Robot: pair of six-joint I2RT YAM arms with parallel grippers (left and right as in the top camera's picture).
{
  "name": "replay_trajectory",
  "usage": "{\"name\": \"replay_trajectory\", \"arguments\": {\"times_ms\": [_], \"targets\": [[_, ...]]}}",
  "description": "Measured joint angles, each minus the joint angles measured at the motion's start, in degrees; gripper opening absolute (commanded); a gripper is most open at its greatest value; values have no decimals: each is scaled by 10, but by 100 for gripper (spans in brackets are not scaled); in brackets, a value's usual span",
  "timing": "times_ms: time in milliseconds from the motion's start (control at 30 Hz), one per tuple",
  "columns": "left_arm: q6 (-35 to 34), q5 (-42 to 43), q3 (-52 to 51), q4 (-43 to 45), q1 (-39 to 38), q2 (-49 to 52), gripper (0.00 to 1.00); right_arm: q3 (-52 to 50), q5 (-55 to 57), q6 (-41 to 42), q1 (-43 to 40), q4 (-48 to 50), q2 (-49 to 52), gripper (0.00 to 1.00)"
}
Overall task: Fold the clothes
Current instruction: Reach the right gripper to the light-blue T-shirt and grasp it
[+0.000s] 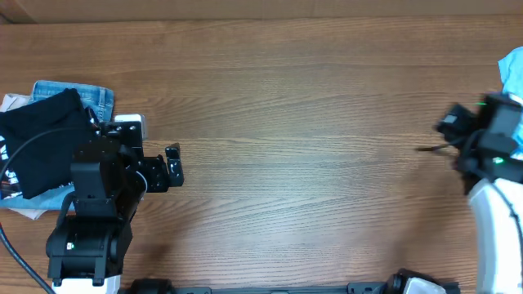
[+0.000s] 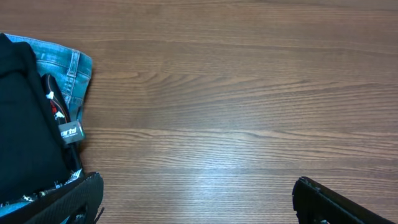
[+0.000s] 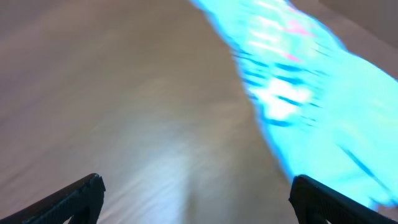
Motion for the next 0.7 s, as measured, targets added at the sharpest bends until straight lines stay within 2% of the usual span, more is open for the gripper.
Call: {"name": "replay_trajectory", "arguments": {"times_ms": [200,300,700], "targets": [[0,0,0,0,0,0,100,0,0,16,-134,3,111,100],[0,0,0,0,0,0,100,0,-17,24,-175,10,158,100],[0,0,0,0,0,0,100,0,-76,32,-220,28,257,100]]}}
